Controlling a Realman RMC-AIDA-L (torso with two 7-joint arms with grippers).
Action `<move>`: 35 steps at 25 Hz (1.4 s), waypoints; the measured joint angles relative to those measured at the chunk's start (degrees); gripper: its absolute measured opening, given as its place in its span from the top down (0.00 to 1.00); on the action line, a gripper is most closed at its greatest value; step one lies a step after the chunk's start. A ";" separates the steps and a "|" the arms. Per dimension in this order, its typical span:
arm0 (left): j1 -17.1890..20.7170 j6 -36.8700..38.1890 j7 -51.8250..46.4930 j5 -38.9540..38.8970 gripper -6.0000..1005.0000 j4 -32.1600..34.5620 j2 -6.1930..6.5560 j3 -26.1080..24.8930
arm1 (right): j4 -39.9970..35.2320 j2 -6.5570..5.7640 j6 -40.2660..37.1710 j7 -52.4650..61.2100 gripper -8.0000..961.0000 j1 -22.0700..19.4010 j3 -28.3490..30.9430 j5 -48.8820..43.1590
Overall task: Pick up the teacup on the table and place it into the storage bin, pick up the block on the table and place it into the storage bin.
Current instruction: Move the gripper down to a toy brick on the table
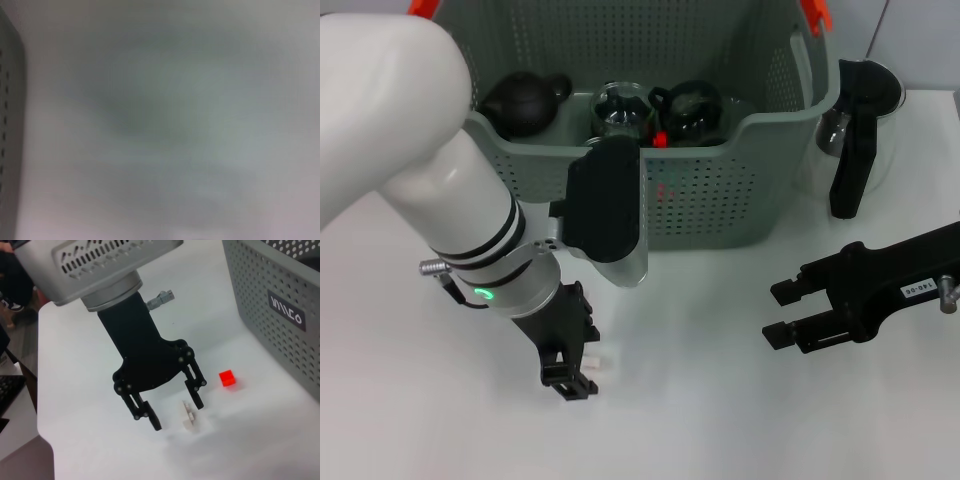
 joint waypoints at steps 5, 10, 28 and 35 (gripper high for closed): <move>-0.19 -1.66 -0.63 0.96 0.39 -0.89 0.02 0.18 | 0.00 -0.02 0.09 -0.12 0.30 0.07 -0.07 0.00; -0.54 -2.20 -0.67 1.01 0.52 -2.26 0.02 0.19 | 0.00 -0.04 0.30 -0.20 0.31 0.13 -0.09 -0.01; -0.91 -2.47 -0.74 1.03 0.64 -3.48 -0.07 0.91 | 0.43 -0.04 1.09 -0.59 0.31 -0.11 -0.32 -0.07; -1.03 -2.45 -2.21 1.04 0.79 -3.36 -0.07 1.38 | 0.43 -0.04 1.20 -0.61 0.30 0.01 -0.19 -0.08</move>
